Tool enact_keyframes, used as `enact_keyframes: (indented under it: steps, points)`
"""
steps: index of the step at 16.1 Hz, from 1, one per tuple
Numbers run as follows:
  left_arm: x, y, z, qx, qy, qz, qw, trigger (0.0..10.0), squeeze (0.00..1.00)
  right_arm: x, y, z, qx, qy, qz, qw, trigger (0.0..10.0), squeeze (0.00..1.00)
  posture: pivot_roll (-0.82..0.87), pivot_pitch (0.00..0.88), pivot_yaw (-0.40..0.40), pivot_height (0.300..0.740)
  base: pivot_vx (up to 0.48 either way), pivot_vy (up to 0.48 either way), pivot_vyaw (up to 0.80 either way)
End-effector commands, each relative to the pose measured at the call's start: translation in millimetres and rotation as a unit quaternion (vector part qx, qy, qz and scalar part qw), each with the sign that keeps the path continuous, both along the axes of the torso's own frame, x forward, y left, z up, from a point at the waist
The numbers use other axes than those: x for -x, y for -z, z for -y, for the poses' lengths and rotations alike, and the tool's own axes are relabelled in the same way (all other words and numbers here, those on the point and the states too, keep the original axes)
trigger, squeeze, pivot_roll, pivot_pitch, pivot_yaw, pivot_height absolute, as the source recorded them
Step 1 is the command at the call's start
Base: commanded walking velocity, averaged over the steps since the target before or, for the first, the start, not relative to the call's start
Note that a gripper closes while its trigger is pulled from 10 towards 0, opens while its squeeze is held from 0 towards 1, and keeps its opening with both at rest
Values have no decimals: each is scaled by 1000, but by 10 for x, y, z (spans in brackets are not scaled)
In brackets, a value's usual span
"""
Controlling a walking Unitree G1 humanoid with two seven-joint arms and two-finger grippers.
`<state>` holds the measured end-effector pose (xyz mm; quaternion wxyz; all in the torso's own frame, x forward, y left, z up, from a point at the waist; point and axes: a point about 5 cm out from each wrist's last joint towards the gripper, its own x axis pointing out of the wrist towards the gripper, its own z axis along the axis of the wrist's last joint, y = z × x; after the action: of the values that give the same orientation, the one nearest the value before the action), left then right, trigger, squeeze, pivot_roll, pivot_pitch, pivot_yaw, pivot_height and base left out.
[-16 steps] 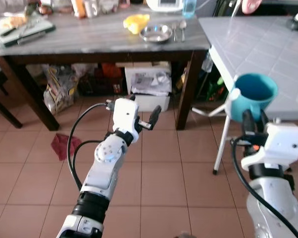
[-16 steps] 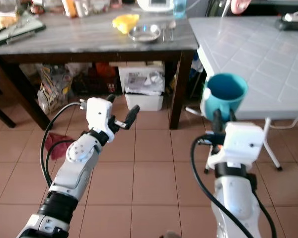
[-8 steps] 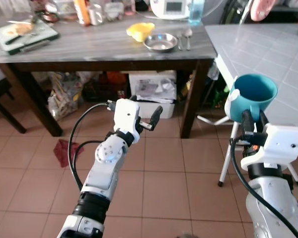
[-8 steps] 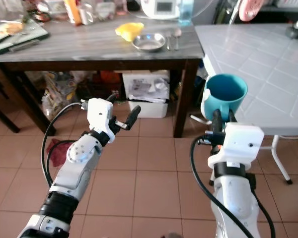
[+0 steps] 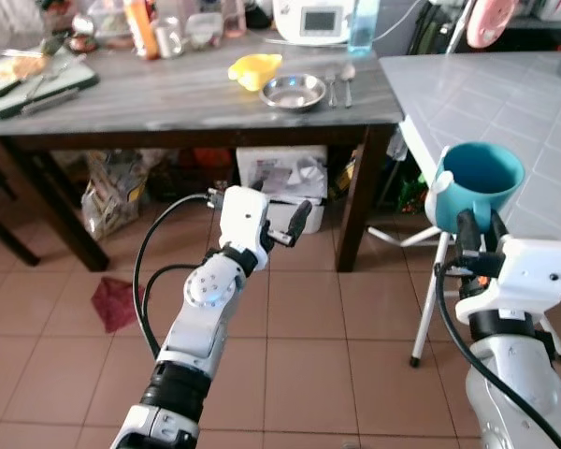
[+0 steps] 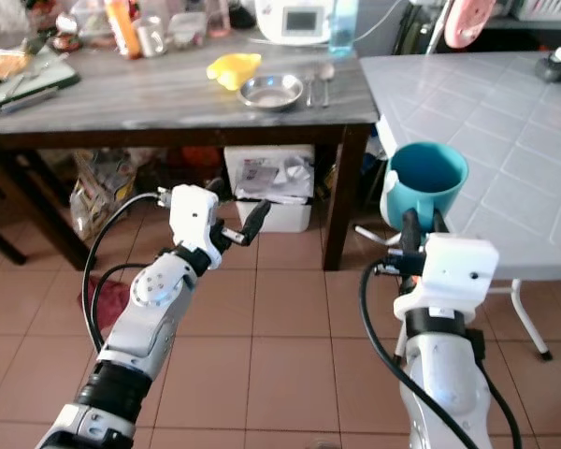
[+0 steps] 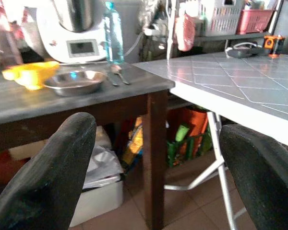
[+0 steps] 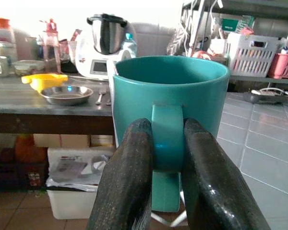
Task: Setting the table
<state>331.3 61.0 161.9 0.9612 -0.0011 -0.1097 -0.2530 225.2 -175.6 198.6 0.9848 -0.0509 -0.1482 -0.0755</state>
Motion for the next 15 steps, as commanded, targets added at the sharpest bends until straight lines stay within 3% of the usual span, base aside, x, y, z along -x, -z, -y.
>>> enact_keyframes:
  steps: [1,15]
  points:
    - [16,-16,74,1,12,3,1000,10000,0,22,-62,36,8,6,12,1000,10000,0,-57,123,27,714,319,0,0]
    - [8,-55,58,6,5,14,1000,10000,0,-6,-89,8,20,-5,17,1000,10000,0,-50,112,17,714,358,0,0]
